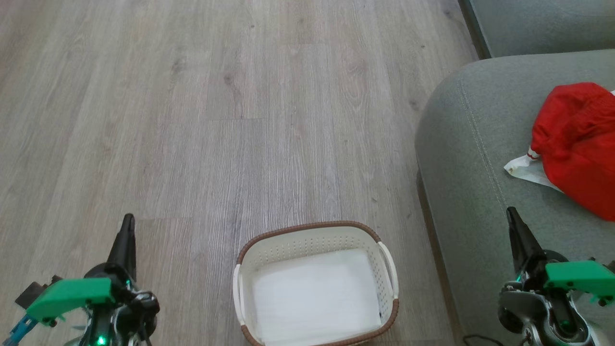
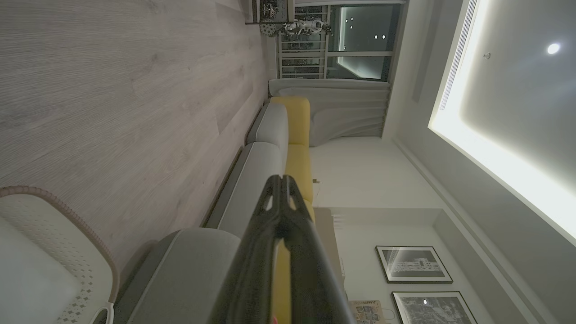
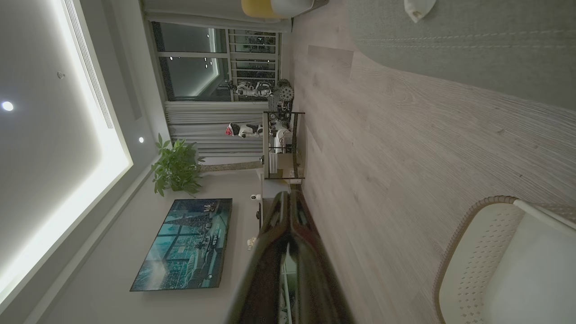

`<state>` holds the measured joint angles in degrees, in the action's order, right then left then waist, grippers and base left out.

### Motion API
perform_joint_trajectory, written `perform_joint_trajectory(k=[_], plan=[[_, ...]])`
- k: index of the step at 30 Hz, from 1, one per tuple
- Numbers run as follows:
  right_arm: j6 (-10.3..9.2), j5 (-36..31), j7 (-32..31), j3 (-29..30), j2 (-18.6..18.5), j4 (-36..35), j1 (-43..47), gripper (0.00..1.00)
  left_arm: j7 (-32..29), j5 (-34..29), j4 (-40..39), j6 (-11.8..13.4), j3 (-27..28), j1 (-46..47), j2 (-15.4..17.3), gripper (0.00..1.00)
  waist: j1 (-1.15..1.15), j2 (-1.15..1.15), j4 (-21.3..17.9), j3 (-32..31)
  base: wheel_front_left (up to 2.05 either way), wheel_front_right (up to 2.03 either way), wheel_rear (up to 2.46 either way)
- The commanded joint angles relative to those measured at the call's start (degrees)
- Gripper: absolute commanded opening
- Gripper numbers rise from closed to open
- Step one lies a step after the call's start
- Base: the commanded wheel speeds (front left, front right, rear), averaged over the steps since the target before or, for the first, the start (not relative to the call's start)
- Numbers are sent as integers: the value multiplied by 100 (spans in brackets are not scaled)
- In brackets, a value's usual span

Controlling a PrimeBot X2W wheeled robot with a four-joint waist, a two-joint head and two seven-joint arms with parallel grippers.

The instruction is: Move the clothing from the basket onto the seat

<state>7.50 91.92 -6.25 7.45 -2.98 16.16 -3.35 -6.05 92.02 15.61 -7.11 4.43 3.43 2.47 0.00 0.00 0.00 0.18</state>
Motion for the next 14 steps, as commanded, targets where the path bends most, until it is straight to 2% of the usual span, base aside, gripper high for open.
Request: perform_joint_trajectory(k=[1,14], plan=[[-1,22,-26,-91,8,-213,-284,0,-44,15,-156,-37,208,277,41,0,0,0,0,0,0,0,0],[-1,22,-27,-90,8,-213,-284,0,-44,15,-156,-37,208,277,41,0,0,0,0,0,0,0,0]])
